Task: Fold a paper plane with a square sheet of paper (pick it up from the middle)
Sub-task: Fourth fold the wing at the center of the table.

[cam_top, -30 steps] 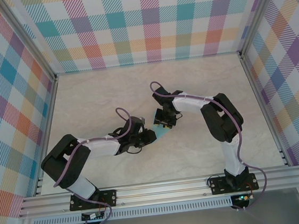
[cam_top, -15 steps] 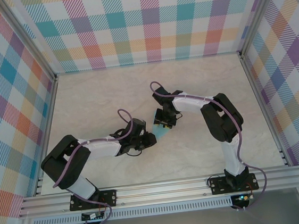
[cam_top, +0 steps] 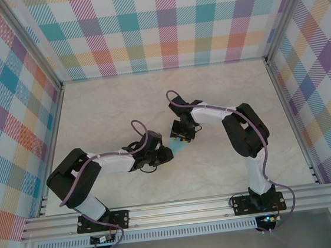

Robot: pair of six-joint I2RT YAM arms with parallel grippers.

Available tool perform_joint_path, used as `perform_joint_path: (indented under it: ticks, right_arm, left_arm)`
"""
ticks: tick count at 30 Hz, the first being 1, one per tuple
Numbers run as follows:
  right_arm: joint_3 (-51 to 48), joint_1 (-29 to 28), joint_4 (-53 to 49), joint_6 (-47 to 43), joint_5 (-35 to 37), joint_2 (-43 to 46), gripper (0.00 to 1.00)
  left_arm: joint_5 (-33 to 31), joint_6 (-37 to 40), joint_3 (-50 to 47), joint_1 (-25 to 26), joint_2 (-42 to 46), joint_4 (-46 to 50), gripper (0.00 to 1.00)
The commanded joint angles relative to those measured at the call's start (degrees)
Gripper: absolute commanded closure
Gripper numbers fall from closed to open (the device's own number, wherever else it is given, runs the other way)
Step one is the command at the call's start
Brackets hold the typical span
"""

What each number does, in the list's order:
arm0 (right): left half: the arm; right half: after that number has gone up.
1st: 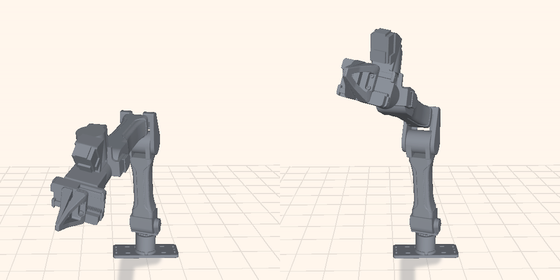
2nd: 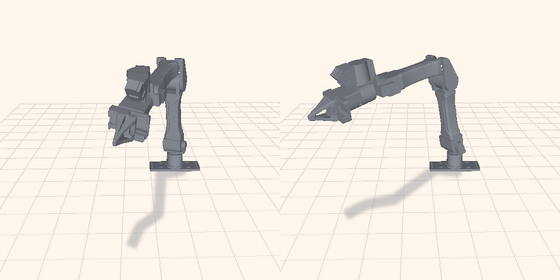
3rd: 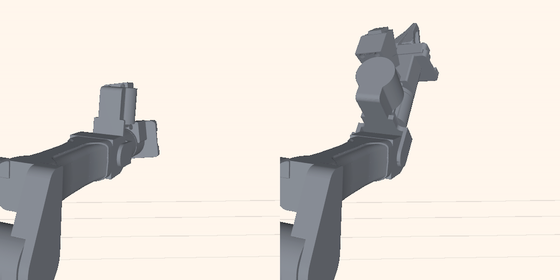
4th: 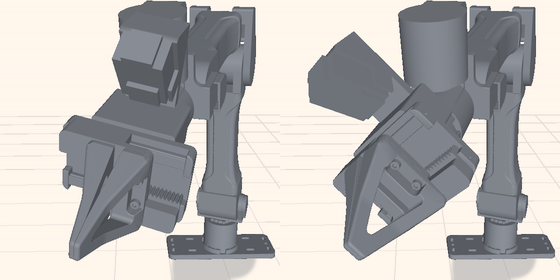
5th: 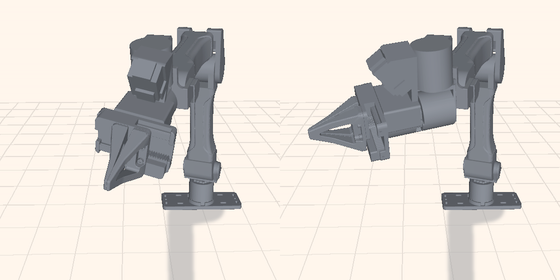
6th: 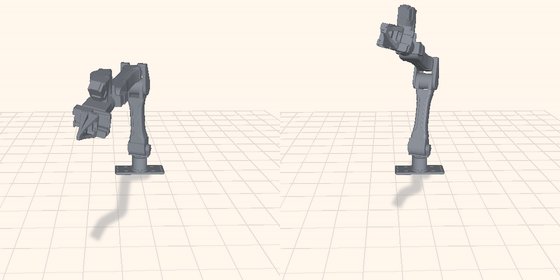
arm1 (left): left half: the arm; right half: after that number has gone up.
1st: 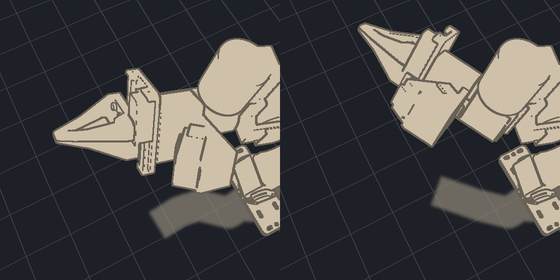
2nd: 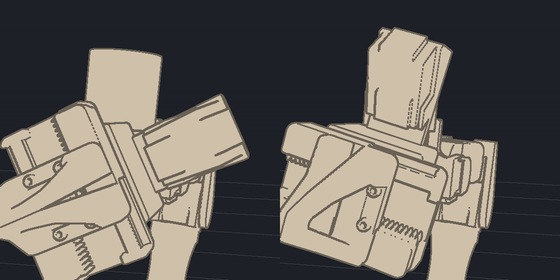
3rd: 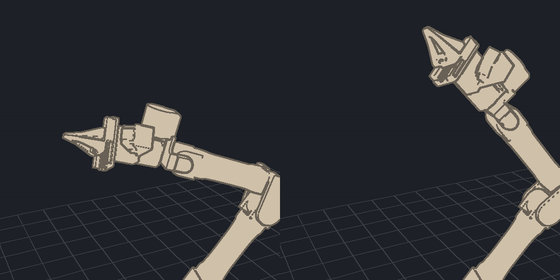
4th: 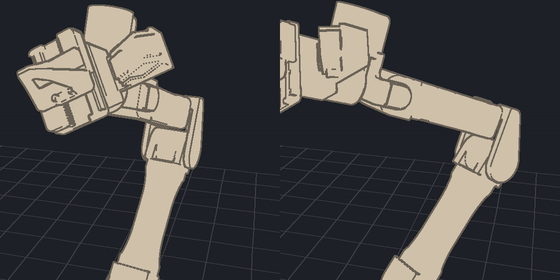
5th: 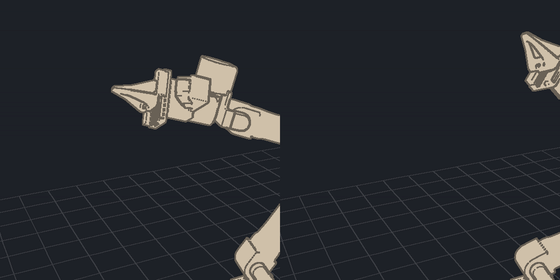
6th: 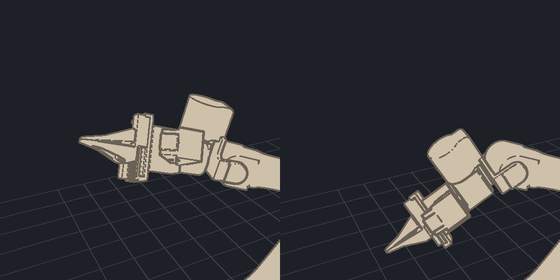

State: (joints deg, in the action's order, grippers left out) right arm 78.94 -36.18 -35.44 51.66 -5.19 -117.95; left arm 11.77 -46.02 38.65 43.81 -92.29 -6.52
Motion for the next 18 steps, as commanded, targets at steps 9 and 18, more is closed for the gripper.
perform_joint_path:
  ticks: [9, 18]
  right_arm:
    - [-6.25, 1.19, -4.81, -0.41, 12.22, -11.72, 0.58]
    - [-6.34, 1.21, -4.72, -0.57, 12.13, -11.79, 0.58]
  left_arm:
    - [-0.56, 1.45, 3.12, 0.11, 1.27, 1.13, 0.69]
    - [-2.28, 1.63, 5.26, 0.11, -2.09, 1.23, 0.69]
